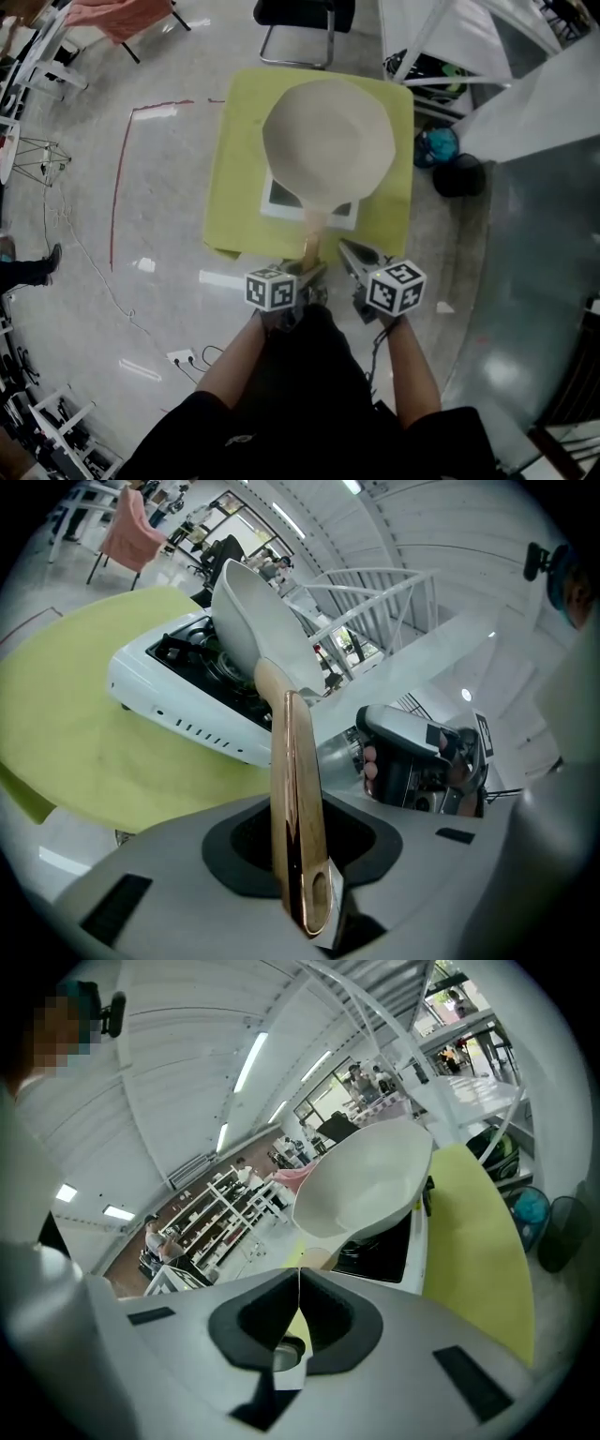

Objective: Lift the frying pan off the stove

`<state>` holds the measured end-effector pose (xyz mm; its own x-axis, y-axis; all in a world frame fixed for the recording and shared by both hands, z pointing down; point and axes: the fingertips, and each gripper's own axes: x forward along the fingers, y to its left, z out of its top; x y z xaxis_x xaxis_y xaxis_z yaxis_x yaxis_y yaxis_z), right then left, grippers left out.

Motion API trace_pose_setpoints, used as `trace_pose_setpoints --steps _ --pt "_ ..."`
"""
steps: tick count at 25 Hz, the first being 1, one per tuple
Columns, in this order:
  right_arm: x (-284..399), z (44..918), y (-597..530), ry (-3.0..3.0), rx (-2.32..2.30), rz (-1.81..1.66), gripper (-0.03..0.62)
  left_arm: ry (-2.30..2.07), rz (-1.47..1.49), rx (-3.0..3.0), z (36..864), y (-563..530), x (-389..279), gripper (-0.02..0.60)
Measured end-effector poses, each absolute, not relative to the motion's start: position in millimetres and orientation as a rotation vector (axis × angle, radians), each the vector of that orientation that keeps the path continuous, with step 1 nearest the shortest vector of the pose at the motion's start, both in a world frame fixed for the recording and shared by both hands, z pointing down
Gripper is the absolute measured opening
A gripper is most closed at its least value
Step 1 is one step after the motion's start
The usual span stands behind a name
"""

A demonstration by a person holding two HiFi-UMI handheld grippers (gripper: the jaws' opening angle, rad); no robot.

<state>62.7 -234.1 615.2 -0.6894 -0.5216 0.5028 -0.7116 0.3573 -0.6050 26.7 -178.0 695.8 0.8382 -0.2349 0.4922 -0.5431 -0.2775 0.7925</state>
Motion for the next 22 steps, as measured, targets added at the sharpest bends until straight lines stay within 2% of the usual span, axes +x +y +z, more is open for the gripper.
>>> trace_pose_setpoints --steps 8,9,10,11,22 --pt "58 640 -259 -2.368 1.043 1.395 0.024 -0.580 0.330 1.857 696 -178 28 0.138" --pt "54 646 -259 -2.365 1.014 1.420 0.065 -0.576 0.332 1.856 696 -177 28 0.138" --pt "49 651 -259 -2.360 0.978 1.451 0.167 -0.570 0.335 1.857 696 -177 28 0.139" --pt "44 655 -259 -2.358 0.939 1.484 0.216 -0.566 0.336 1.858 696 -177 28 0.139" --pt "12 679 -281 -2.318 0.766 1.679 0.261 -0.526 0.331 1.859 695 -176 30 0.137"
